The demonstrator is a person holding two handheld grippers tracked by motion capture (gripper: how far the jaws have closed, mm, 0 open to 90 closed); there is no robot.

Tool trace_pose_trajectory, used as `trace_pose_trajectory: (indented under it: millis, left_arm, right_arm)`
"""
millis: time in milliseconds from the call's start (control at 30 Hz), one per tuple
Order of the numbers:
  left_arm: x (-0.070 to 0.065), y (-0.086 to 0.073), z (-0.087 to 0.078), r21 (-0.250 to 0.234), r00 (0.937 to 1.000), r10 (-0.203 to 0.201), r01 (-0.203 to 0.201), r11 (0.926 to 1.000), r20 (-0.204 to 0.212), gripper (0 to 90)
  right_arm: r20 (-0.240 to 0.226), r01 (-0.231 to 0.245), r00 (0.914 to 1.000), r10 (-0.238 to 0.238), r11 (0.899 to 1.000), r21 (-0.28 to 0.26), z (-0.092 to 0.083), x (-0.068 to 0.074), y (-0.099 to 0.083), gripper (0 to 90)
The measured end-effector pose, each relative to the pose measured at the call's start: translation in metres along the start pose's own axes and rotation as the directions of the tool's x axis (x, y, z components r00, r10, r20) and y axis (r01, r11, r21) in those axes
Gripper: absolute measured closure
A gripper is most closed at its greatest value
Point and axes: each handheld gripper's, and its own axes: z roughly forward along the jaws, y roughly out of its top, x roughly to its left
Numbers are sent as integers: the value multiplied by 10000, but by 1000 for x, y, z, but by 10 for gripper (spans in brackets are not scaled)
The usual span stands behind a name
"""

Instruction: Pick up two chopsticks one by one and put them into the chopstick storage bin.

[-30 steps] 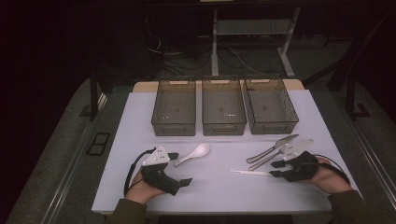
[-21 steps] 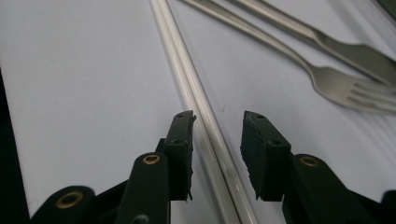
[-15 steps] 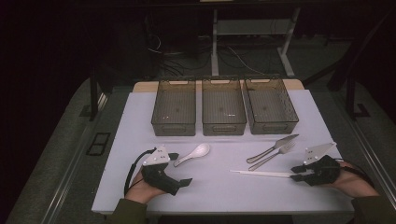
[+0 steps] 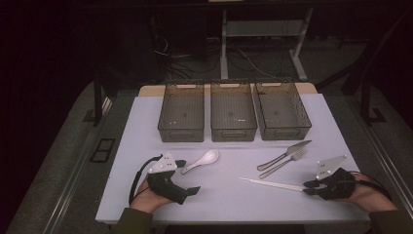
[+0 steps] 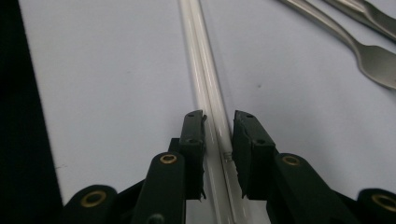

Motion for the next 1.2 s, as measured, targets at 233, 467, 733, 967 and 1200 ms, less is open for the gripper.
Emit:
trace_pose_trajectory:
  millis: [233,467,733,967,1200]
  left_arm:
    - [-1,0,-1,-19,10000,6,-6,10000,1,0]
    - [-1,0,-2,0,10000,20,-20,10000,-11,0]
    - [0,-1,-2,37,10000,24,-24,10000,-12,0]
    - [-1,-3,-3,-43,10000,-69,68,10000,-25,0]
    - [-4,-6,1,79,9999,-84,83,9999,150,0]
  right_arm:
    - [-110,359,9993,-357,9992,192,-1,18,1,758]
    - [-164,195,9997,-194,9998,66,-1,20,0,747]
    - [36,-1080,9938,1110,9732,-2032,-17,18,30,525]
    - [-314,-1089,9940,1043,9588,-2624,1,23,65,499]
    - [-464,-1040,9944,955,9635,-2468,24,26,83,568]
